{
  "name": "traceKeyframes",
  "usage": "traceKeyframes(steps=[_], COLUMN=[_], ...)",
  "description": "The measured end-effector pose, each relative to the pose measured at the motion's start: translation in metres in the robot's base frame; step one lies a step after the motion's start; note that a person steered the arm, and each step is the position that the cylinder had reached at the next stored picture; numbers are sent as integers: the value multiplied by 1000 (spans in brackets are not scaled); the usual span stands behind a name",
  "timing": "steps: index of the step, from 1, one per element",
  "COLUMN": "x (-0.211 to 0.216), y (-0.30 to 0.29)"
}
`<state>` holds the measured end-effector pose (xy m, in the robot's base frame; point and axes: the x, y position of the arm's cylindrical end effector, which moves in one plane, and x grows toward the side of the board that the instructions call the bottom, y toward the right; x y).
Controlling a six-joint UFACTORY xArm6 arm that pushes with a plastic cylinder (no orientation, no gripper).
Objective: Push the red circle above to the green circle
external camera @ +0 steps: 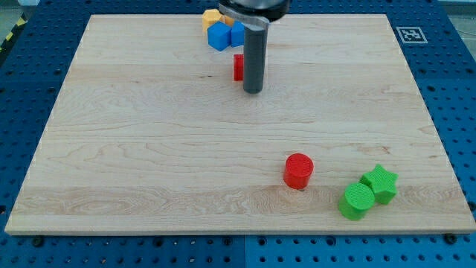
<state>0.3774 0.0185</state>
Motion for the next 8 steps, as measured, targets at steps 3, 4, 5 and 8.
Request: traceKeyframes(steps=[3, 4, 5, 8], x=[-7, -10, -38, -39], y=[11, -5, -16, -16])
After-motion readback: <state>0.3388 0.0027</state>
